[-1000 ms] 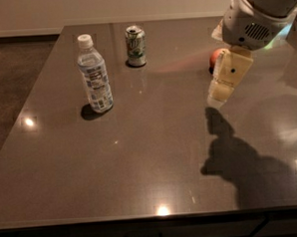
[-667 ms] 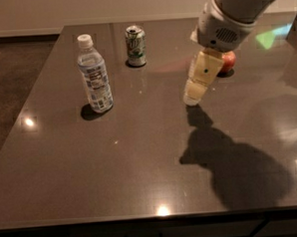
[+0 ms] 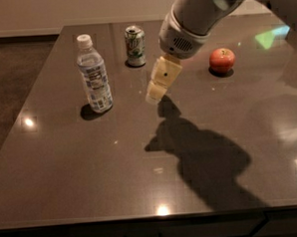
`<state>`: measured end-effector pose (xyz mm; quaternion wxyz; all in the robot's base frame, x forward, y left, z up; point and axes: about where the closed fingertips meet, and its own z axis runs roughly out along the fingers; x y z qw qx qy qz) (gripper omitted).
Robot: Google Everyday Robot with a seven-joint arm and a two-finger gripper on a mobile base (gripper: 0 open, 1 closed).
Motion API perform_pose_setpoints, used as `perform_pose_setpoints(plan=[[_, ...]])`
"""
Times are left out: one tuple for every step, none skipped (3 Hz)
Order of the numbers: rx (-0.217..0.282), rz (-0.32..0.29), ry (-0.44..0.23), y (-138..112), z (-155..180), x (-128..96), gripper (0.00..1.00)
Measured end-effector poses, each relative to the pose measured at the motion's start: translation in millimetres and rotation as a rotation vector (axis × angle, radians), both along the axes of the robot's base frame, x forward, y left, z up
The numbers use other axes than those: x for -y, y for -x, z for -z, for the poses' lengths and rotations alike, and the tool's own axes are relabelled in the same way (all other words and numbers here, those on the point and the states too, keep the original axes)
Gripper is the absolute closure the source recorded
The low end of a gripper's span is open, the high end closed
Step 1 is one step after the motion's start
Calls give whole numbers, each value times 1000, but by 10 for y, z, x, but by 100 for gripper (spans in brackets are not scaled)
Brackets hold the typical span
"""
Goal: Knock blue plastic bottle over
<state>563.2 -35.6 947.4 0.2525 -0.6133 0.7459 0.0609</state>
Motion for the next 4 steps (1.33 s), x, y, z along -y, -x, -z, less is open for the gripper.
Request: perform_pose_setpoints(plan=[[-9, 2, -42, -178, 69, -272, 0], [-18, 12, -79, -351, 103, -443, 0], [-32, 7, -135, -539, 119, -643, 0], [-33, -7, -164, -609, 102, -758, 0]])
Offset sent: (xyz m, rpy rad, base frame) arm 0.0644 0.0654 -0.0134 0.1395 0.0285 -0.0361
